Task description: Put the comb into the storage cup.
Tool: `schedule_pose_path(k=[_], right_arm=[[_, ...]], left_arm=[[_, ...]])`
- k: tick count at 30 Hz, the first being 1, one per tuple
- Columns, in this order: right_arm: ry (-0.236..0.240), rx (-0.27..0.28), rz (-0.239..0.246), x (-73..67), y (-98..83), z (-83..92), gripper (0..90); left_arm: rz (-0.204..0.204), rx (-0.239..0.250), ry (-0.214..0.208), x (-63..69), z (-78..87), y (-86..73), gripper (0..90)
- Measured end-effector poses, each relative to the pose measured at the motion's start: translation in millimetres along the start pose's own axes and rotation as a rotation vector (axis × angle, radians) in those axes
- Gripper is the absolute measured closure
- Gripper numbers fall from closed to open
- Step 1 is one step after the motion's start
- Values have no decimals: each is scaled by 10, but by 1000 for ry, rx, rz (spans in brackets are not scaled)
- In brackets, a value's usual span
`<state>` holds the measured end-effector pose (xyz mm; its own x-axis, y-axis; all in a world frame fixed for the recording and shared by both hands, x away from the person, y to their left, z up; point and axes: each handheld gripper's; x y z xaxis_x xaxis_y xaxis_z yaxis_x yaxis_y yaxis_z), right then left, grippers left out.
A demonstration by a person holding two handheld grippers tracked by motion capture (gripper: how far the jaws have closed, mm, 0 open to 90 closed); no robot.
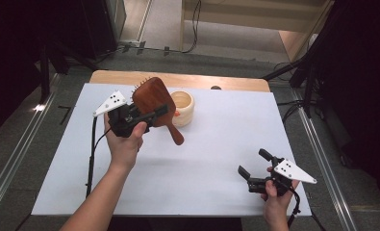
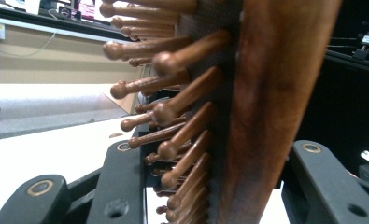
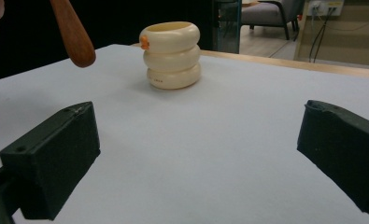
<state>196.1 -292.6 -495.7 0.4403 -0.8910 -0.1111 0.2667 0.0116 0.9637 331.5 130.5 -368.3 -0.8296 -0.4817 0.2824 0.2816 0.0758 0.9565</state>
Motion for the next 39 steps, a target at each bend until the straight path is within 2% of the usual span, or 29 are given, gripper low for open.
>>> schedule_pose_path(k=[9, 16, 18, 28, 33, 39], right_arm=[[-42, -3, -41, 177, -85, 175, 0], [-52, -8, -49, 271, -150, 170, 0], [-53, -10, -44, 283, -160, 162, 0], [-51, -7, -55, 313, -172, 164, 0], [-48, -14, -61, 314, -178, 159, 0], [-49, -8, -56, 328, -182, 156, 0]], left_arm=[[14, 31, 3, -110, -36, 138, 566], [19, 41, 7, -204, -73, 208, 566], [32, 48, 4, -224, -89, 223, 566], [27, 63, 25, -334, -172, 364, 566], [6, 68, 26, -368, -222, 447, 566], [8, 76, 33, -419, -285, 482, 565]])
Point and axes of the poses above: each handheld gripper's, and its own axes: z roughly backward along the jaws, y roughly out of its top, x roughly to its right, and after that the axes turned 5 degrees about -y, right-handed
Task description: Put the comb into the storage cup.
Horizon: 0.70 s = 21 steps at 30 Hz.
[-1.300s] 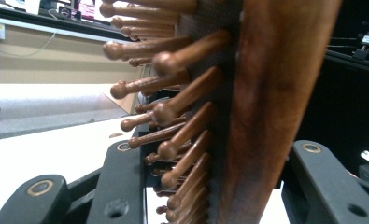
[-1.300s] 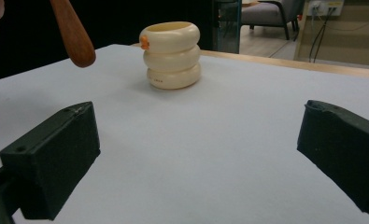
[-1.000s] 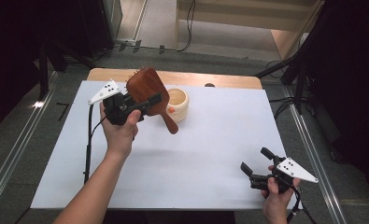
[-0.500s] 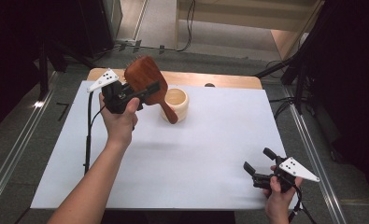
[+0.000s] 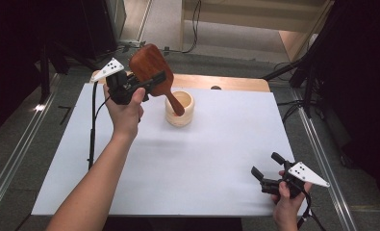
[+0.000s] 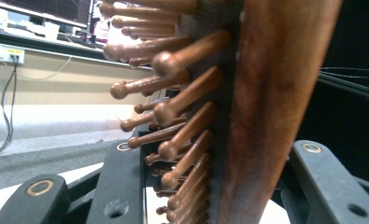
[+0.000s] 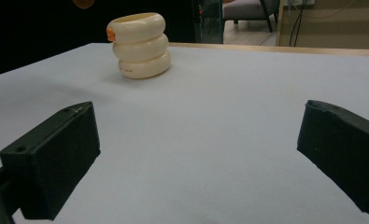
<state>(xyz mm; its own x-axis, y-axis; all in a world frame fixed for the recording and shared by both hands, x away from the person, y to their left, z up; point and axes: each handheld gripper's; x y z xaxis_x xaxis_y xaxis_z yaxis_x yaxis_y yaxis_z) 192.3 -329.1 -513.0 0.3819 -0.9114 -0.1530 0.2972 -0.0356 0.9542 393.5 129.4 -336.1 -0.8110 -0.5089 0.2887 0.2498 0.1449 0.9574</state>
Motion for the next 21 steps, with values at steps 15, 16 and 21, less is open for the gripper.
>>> schedule_pose_path(k=[15, 16, 21], right_arm=[[9, -4, -4, -1, -7, -6, 0], [9, -5, -3, 0, -8, -8, 0], [7, -3, -3, 4, -11, -9, 0]], left_arm=[[-13, 24, 23, -154, -106, 16, 564], [-10, 29, 27, -166, -113, 19, 565], [1, 48, 20, -239, -146, 36, 563]])
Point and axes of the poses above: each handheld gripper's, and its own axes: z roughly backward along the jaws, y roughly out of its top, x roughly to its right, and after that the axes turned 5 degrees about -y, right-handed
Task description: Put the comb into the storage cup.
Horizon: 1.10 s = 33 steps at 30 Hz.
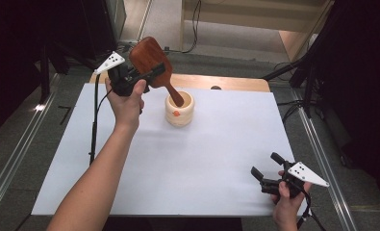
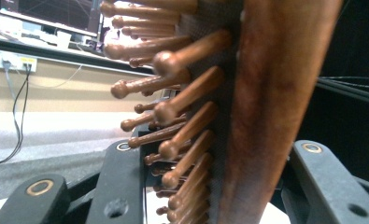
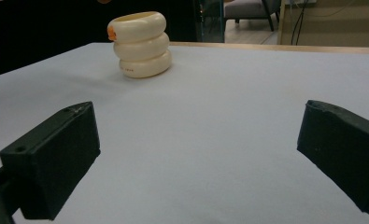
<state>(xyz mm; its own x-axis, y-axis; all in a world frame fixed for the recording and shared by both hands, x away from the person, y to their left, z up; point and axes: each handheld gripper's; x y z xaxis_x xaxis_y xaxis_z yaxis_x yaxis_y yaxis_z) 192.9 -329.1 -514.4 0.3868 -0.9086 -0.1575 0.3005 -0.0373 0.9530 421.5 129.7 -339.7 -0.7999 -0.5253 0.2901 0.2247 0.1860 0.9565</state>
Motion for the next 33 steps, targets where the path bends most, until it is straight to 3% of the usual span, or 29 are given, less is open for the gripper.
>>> schedule_pose_path(k=[11, 20, 33], right_arm=[[5, 8, 8, -7, 2, 5, 0], [5, 16, 6, -6, 4, 12, 0], [4, 20, 9, -3, 8, 17, 0]], left_arm=[[-2, 15, 24, -113, -95, -9, 561], [15, -4, 37, -188, -167, -85, 558], [5, -45, 72, -257, -245, -212, 556]])
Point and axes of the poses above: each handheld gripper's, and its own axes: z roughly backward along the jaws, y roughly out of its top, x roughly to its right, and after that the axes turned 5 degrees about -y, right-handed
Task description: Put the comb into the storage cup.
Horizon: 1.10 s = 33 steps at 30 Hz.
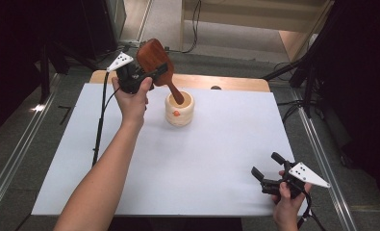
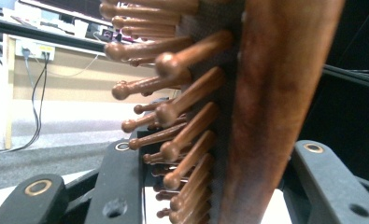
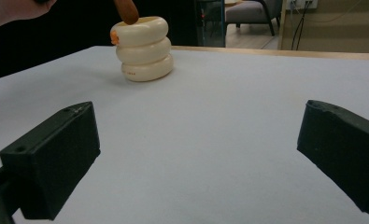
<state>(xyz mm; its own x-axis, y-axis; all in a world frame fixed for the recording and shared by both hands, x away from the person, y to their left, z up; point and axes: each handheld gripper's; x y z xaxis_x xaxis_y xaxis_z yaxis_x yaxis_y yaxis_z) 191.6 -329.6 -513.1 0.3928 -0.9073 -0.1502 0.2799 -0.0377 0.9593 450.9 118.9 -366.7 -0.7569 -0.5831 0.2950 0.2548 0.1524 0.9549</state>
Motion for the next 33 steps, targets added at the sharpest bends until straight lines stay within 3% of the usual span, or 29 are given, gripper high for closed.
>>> schedule_pose_path(k=[17, 33], right_arm=[[1, -1, -2, 3, -3, -5, 0], [2, -5, -7, 1, -7, -7, 0]], left_arm=[[31, -40, 38, -115, -79, -254, 556], [21, -90, 62, -139, -161, -474, 556]])
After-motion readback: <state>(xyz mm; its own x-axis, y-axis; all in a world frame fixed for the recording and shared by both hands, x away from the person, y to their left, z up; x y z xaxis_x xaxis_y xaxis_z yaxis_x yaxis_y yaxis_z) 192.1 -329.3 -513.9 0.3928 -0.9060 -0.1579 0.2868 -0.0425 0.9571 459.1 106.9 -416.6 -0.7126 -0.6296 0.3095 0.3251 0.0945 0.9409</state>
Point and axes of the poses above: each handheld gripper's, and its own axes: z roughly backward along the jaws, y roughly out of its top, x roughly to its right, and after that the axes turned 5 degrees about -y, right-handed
